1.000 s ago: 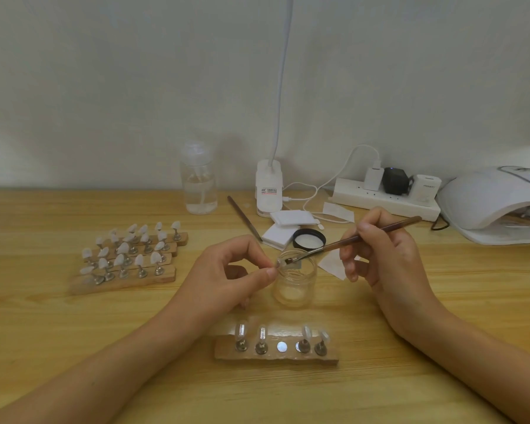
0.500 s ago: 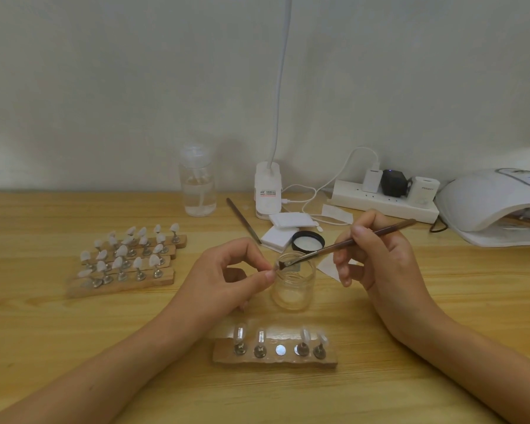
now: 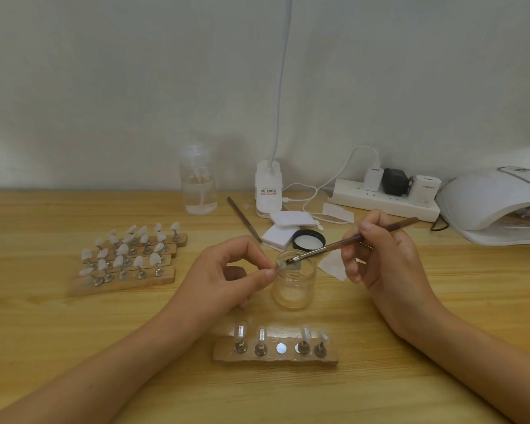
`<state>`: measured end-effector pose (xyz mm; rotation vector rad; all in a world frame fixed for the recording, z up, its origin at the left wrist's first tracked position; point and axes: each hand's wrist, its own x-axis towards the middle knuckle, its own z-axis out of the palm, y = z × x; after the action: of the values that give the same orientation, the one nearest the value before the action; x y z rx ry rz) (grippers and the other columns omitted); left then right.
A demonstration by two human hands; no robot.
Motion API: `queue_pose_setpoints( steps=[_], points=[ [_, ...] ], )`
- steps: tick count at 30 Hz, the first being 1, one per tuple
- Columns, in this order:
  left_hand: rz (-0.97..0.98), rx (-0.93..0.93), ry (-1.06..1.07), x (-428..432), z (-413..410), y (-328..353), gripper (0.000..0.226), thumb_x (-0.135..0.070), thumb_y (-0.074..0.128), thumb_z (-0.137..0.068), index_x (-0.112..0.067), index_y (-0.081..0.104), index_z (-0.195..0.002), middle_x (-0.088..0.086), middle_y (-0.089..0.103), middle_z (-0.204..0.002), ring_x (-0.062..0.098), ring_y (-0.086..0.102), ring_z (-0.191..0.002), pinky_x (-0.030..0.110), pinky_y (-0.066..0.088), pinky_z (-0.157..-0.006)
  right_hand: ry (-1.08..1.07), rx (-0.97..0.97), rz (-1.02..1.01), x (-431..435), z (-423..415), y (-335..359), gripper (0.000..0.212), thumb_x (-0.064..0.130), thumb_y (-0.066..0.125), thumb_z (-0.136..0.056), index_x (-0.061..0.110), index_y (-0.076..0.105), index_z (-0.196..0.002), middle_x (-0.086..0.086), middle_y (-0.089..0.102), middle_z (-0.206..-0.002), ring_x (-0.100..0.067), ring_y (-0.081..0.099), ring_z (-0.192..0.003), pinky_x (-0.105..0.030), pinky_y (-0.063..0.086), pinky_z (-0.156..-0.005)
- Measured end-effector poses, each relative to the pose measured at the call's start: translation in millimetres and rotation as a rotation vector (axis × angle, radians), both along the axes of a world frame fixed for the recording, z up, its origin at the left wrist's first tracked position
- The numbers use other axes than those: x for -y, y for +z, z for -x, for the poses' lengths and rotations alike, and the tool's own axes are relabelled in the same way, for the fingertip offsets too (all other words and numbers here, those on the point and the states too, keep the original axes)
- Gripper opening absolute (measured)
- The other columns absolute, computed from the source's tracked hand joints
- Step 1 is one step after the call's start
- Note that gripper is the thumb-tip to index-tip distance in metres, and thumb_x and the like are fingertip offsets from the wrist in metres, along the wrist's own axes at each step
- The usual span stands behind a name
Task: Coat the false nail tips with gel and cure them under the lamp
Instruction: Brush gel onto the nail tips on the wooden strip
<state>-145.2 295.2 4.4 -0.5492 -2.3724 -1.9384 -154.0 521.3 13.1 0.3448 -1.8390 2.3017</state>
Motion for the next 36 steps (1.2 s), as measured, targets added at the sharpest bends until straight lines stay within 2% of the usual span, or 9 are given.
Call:
queue_pose_setpoints(
  steps=[3,7,10,15,19,24,31,34,36],
  points=[
    [-0.009,0.002,-0.007,0.0,-1.2,0.7,0.01,-0.022,0.075,-0.078,-0.022,0.067,-0.073,-0.006,0.07,-0.085,0.006,0.051,-0.047,0.017,0.045,-0.053,0.044,-0.017,-0.02,3.7,-1.6,0.5,0.023,0.026,0.053,-0.09,0.023,0.06,-0.069,-0.006,0.06,-0.064,-0.015,0.056,-0.054,-0.023,0.046,-0.045],
    [-0.012,0.002,-0.009,-0.3,-1.8,1.4,0.014,-0.032,0.074,-0.071,-0.02,0.067,-0.075,0.0,0.069,-0.084,0.006,0.051,-0.048,0.017,0.046,-0.053,-0.023,0.024,-0.011,0.3,0.5,-1.5,0.029,0.014,0.046,-0.1,0.017,0.055,-0.072,-0.006,0.061,-0.062,-0.015,0.055,-0.053,-0.023,0.046,-0.045],
    [-0.017,0.002,-0.013,-0.1,-1.7,1.5,0.015,-0.031,0.074,-0.072,-0.019,0.067,-0.075,0.006,0.069,-0.085,0.007,0.051,-0.048,0.018,0.046,-0.052,0.036,-0.022,0.005,0.9,-0.9,-0.4,0.021,0.022,0.051,-0.094,0.017,0.056,-0.074,-0.006,0.06,-0.063,-0.015,0.055,-0.053,-0.023,0.046,-0.045],
    [-0.011,-0.01,-0.02,0.6,-0.8,0.6,0.01,-0.027,0.075,-0.075,-0.021,0.067,-0.075,0.002,0.07,-0.084,0.007,0.051,-0.047,0.018,0.046,-0.053,-0.026,-0.011,-0.034,-0.7,0.0,-1.5,0.021,0.022,0.053,-0.093,0.018,0.057,-0.073,-0.007,0.062,-0.064,-0.016,0.055,-0.052,-0.023,0.046,-0.045],
    [-0.001,-0.016,-0.015,0.9,0.3,-0.8,0.011,-0.016,0.075,-0.082,-0.02,0.067,-0.075,-0.002,0.07,-0.082,0.008,0.051,-0.048,0.018,0.046,-0.053,0.077,-0.059,-0.022,0.9,-1.2,-0.8,0.019,0.029,0.055,-0.089,0.024,0.06,-0.071,-0.007,0.062,-0.066,-0.015,0.056,-0.054,-0.022,0.047,-0.046],
    [-0.014,-0.015,-0.025,0.1,-1.0,0.4,0.012,-0.028,0.074,-0.074,-0.02,0.066,-0.075,0.004,0.069,-0.085,0.009,0.051,-0.049,0.019,0.046,-0.053,-0.004,-0.029,-0.043,-0.4,-0.5,-1.2,0.02,0.027,0.054,-0.089,0.021,0.059,-0.07,-0.007,0.061,-0.064,-0.016,0.055,-0.052,-0.023,0.046,-0.045],
    [-0.015,-0.024,-0.02,0.5,-0.3,-0.9,0.011,-0.029,0.075,-0.075,-0.021,0.066,-0.074,0.002,0.069,-0.085,0.008,0.051,-0.048,0.018,0.045,-0.053,0.008,-0.028,-0.066,1.4,-0.4,-1.3,0.02,0.029,0.055,-0.088,0.023,0.06,-0.069,-0.008,0.062,-0.065,-0.016,0.056,-0.053,-0.023,0.046,-0.045],
    [-0.006,-0.03,-0.019,0.6,0.6,-1.8,0.012,-0.018,0.076,-0.08,-0.021,0.066,-0.074,-0.002,0.069,-0.084,0.007,0.051,-0.047,0.017,0.045,-0.053,-0.011,-0.023,-0.022,-0.8,0.8,-2.2,0.019,0.027,0.055,-0.089,0.02,0.057,-0.072,-0.007,0.062,-0.064,-0.015,0.055,-0.052,-0.022,0.046,-0.044],
    [-0.005,-0.028,-0.019,0.8,0.5,-1.5,0.011,-0.02,0.075,-0.08,-0.021,0.066,-0.074,0.002,0.069,-0.084,0.007,0.05,-0.047,0.017,0.045,-0.053,0.04,-0.052,-0.011,-0.3,0.6,-2.2,0.018,0.03,0.056,-0.087,0.018,0.056,-0.075,-0.008,0.062,-0.066,-0.015,0.056,-0.052,-0.023,0.047,-0.045]
  ],
)
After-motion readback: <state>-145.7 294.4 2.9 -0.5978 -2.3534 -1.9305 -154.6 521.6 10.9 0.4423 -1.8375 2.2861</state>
